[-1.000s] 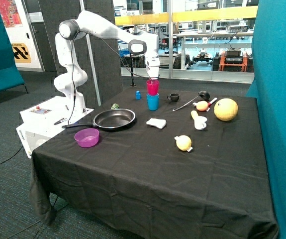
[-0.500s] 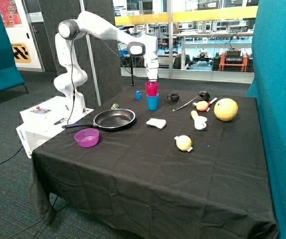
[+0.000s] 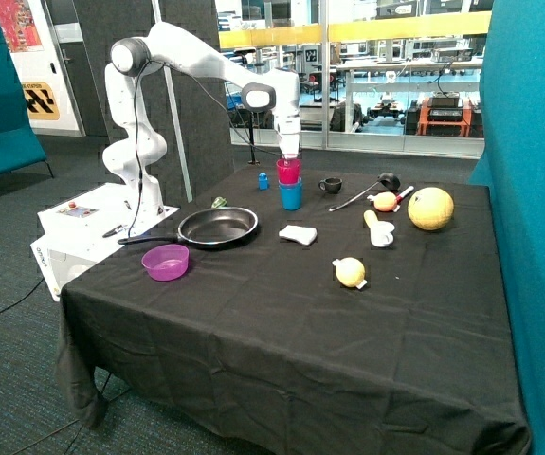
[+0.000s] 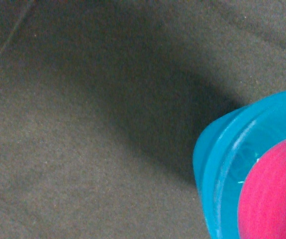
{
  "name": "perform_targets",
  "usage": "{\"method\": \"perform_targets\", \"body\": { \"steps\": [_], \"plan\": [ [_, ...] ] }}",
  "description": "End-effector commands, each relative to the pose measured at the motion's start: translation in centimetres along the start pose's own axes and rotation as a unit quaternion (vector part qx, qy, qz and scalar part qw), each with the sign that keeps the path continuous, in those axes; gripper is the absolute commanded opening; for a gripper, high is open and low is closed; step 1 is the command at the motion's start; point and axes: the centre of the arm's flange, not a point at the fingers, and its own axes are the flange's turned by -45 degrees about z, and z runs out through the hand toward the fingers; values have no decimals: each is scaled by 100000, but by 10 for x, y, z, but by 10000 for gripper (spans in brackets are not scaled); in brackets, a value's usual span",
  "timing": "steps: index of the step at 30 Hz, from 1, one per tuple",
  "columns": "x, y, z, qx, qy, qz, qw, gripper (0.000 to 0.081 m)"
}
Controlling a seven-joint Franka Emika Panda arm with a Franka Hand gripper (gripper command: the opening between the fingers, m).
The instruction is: Stack the cups
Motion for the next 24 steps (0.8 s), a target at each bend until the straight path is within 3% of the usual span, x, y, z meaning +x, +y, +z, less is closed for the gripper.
{"method": "perform_targets", "body": {
  "steps": [1,24],
  "plan": [
    [-2,0,12,63,-160,378,99999,0],
    [4,-9,17,63,-160,538,99998,0]
  ]
}}
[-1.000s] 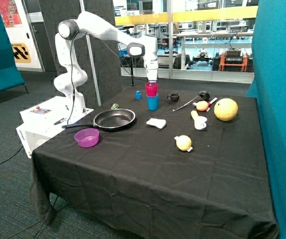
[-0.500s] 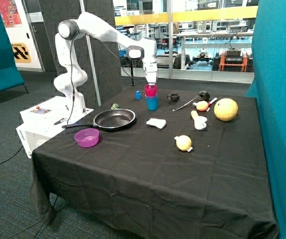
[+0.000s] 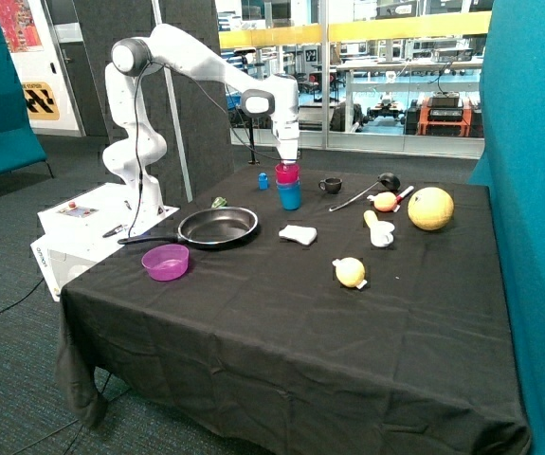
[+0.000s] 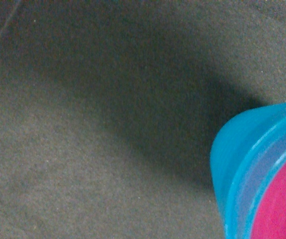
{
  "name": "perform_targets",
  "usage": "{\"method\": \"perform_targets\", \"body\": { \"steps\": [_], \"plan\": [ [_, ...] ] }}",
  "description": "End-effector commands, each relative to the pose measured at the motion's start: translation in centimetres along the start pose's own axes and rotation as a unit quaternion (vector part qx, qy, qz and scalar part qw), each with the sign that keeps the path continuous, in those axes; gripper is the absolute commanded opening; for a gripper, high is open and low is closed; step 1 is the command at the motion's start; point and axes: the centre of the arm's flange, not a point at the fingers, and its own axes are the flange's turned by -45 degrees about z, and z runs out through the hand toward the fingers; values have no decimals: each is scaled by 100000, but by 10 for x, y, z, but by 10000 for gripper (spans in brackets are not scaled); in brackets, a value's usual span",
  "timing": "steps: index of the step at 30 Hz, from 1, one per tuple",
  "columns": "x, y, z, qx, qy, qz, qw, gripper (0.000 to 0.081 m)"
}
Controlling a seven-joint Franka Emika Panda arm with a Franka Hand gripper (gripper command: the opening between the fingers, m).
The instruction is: Stack the cups
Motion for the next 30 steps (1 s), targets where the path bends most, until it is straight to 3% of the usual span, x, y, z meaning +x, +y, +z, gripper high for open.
{"method": "perform_targets", "body": {
  "steps": [1,9,19,26,30],
  "plan": [
    [7,-1,1,-30,-168,683,99998,0],
    [19,12,4,-33,-167,2600,99966,0],
    [19,14,5,-33,-168,2216,99975,281],
    [19,9,6,-32,-168,1544,99988,379],
    [18,5,5,-31,-168,1093,99994,373]
  ]
}}
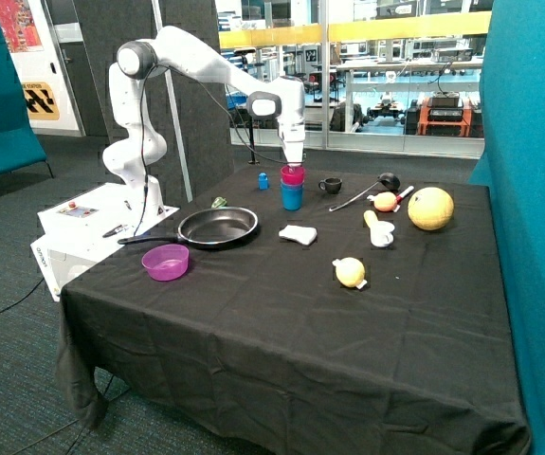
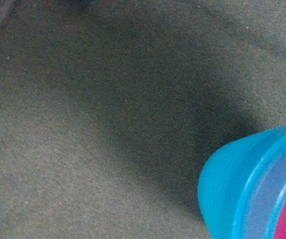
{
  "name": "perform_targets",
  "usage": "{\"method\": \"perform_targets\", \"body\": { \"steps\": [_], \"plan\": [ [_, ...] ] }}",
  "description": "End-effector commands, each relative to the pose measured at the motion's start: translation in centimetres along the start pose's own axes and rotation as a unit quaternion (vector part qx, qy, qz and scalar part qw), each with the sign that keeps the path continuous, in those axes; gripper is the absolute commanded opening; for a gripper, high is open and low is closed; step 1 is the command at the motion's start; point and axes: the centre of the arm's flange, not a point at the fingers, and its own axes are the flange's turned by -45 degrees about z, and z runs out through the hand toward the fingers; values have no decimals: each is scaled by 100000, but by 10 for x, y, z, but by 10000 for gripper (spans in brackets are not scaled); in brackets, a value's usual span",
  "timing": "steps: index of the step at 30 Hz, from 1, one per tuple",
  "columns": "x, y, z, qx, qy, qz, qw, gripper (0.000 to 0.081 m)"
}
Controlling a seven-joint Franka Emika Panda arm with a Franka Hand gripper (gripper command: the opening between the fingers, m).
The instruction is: Stack the cups
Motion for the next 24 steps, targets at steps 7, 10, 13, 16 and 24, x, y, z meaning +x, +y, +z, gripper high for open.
{"method": "perform_targets", "body": {
  "steps": [7,10,13,16,24],
  "plan": [
    [1,-8,-4,58,-200,-1108,99994,423],
    [1,-7,-6,58,-200,-1128,99993,451],
    [1,-6,-7,58,-200,-1056,99994,461],
    [0,-3,-8,58,-200,-881,99996,461],
    [-6,3,-15,57,-200,-708,99997,437]
  ]
}}
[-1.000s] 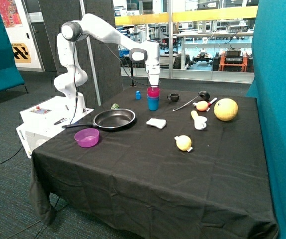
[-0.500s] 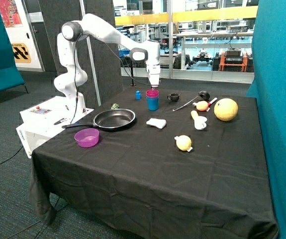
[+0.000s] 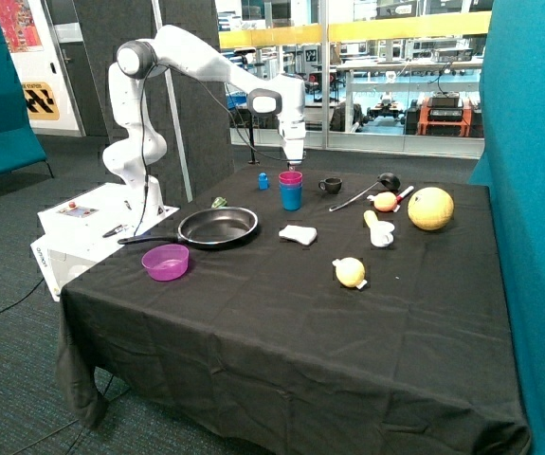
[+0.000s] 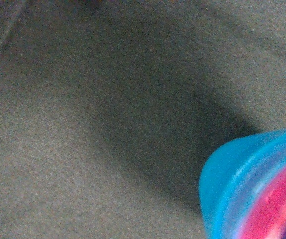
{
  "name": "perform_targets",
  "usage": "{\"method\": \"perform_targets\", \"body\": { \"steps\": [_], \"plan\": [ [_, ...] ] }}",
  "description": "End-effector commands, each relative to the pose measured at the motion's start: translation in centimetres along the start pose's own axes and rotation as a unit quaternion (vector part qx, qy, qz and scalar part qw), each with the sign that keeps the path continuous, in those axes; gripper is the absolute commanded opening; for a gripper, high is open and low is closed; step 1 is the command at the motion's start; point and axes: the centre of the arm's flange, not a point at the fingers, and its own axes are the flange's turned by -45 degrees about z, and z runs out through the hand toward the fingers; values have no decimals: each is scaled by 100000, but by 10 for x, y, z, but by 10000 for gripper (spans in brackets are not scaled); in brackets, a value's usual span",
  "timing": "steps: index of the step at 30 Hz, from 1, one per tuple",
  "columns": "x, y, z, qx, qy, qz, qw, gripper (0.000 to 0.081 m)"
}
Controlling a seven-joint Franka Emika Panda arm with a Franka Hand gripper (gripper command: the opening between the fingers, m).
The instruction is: Stack the cups
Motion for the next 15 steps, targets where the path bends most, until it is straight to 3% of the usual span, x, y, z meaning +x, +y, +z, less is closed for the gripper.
{"method": "perform_targets", "body": {
  "steps": [1,15],
  "plan": [
    [-8,7,-8,115,261,191,99999,432],
    [-38,30,-21,121,259,2182,99976,376]
  ]
}}
